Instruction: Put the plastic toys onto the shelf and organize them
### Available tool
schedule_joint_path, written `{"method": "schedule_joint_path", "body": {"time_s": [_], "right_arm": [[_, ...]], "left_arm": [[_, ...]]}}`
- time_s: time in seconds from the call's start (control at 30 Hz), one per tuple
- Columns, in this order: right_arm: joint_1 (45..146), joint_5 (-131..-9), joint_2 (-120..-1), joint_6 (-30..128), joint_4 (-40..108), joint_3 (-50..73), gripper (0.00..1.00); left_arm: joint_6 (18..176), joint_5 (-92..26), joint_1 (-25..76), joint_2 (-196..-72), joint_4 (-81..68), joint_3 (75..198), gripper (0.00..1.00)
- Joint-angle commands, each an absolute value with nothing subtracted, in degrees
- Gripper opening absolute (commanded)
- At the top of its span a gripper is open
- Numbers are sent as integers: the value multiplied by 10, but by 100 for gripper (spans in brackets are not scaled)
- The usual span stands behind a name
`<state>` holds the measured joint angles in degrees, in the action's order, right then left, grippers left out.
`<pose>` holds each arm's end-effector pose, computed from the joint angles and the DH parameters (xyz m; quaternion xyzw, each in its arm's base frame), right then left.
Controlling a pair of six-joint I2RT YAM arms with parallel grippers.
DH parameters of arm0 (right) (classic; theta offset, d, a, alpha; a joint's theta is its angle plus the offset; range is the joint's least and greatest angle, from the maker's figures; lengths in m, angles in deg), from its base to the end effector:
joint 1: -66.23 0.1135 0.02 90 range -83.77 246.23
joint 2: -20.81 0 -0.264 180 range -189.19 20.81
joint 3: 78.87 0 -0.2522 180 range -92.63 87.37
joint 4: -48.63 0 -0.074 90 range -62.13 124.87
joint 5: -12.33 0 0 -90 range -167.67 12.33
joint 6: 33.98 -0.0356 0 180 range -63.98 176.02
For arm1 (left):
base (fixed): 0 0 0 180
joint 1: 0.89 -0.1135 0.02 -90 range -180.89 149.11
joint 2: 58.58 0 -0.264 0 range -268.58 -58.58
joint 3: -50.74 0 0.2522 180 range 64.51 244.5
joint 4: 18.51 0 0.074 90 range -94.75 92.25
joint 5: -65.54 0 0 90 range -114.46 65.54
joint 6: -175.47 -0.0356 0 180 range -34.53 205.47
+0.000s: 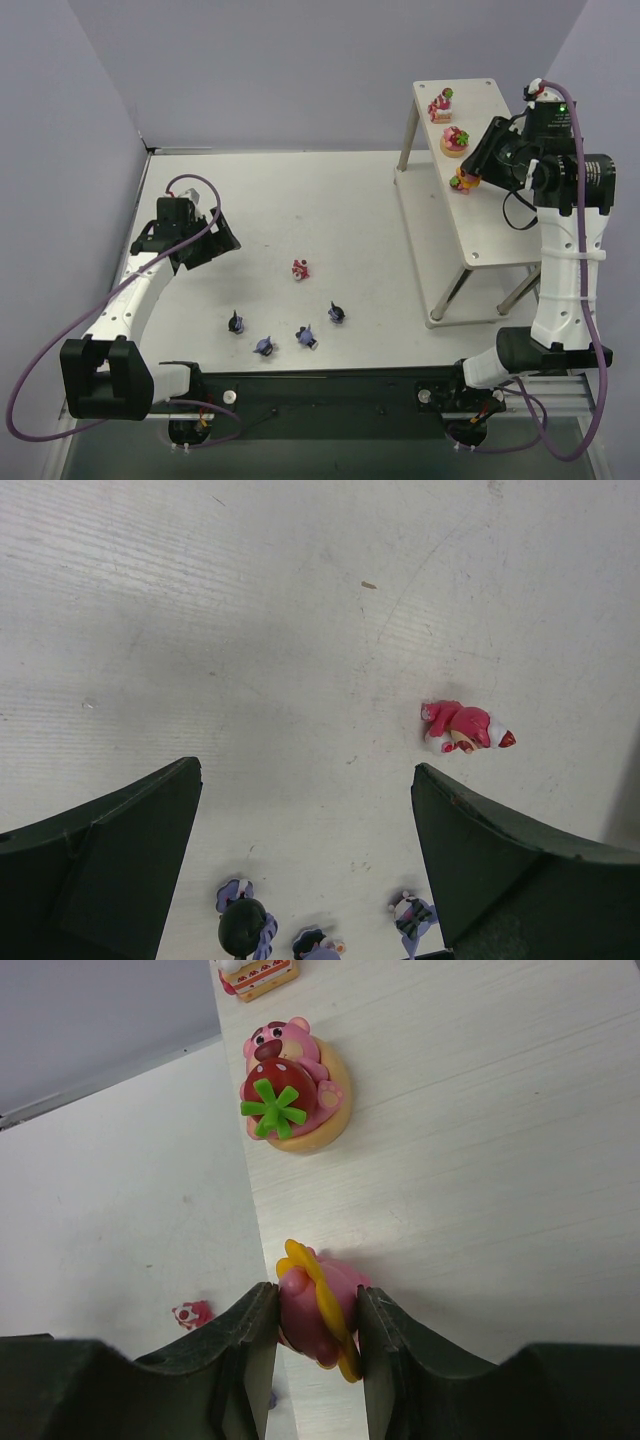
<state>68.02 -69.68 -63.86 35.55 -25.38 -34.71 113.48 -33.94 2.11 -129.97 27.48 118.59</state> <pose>0.2540 0.0129 0.5304 0.0969 0.8263 0.1635 0.5302 0.2576 -0.0194 0.2651 -0.1746 0.9191 -0.1669 0.3114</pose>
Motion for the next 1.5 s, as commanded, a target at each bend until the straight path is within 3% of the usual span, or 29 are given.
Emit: {"method": "schedule_joint_path", "body": {"time_s": [0.0,0.17,0.77,1.1,1.3,1.47], "right_arm": [[676,-695,-649,374,-279,-355,28],[676,-704,-649,383,-279,-360,39],[676,-716,-637,384,-260,-358,53],[677,-723,-627,388,-250,-351,54],[677,-741,-597,399,-231,-344,60],[678,-745,-526,410,-137,-270,64]], "left_arm": [[1132,-345,23,-1300,251,1195,96],[1132,-347,23,-1299,248,1191,96],[1132,-349,23,-1295,243,1186,96],[1132,-348,23,-1294,247,1189,96],[1131,-349,23,-1294,248,1192,96],[1131,-354,23,-1299,243,1194,97]]}}
